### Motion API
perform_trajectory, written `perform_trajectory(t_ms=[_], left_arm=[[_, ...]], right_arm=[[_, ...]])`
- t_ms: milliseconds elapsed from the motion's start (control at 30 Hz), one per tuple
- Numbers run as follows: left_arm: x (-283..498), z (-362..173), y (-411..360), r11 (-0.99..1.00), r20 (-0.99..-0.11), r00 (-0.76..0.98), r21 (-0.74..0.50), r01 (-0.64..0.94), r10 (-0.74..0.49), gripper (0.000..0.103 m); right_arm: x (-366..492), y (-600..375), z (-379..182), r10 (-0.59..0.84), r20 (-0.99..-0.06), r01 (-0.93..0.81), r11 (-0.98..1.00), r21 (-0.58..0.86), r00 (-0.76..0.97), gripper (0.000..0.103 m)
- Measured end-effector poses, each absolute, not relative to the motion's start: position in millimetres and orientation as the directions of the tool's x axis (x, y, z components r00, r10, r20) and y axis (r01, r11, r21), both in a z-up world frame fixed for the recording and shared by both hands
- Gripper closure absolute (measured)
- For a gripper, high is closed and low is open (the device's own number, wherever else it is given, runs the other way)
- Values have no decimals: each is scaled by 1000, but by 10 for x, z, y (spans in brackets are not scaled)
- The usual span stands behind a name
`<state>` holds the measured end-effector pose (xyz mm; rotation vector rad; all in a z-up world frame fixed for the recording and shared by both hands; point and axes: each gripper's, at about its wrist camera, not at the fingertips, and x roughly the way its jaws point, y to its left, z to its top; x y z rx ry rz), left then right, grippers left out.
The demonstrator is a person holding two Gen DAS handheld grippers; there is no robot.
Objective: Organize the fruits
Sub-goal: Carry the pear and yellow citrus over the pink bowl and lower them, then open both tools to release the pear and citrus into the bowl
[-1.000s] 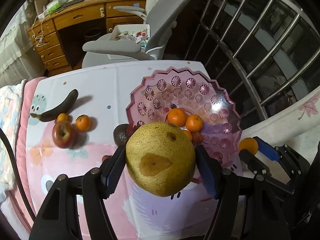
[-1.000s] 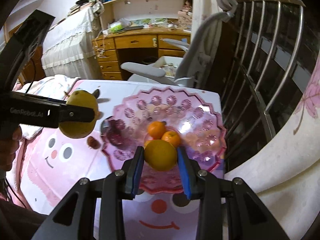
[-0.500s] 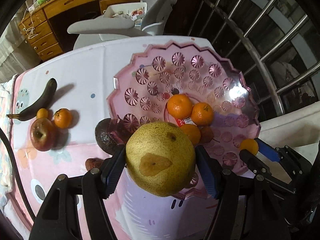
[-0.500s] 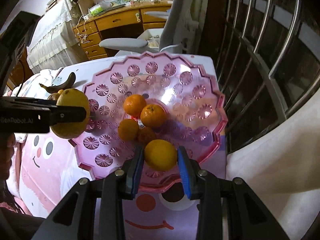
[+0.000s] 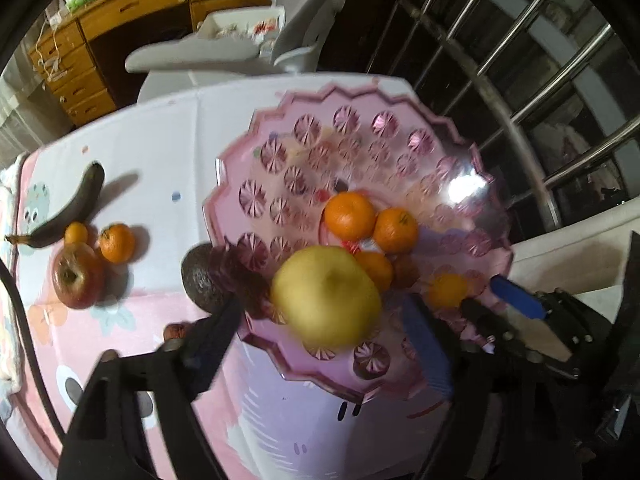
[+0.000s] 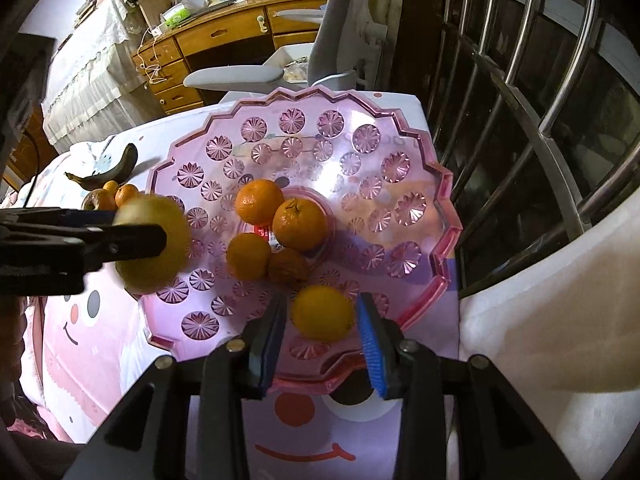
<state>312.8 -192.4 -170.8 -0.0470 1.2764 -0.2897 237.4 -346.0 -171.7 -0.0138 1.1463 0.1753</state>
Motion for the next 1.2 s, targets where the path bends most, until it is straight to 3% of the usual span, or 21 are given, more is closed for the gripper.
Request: perform_trajectory(t_ms=[467, 900, 1200], left_arm=[[2821, -1339, -1550, 971, -903, 360, -203, 127, -236, 18], [2141, -1380, -821, 975, -920, 324, -217, 51, -222, 18], [1828, -1434, -325, 972, -933, 273, -217, 86, -233, 18]], right_arm=[[2223, -3298, -1455, 143, -884, -145, 986, 86, 446, 62], [1953, -2904, -1388, 278, -875, -75, 960, 271, 395, 62], [1762, -2535, -1464, 316, -881, 28, 937, 347, 353, 62]])
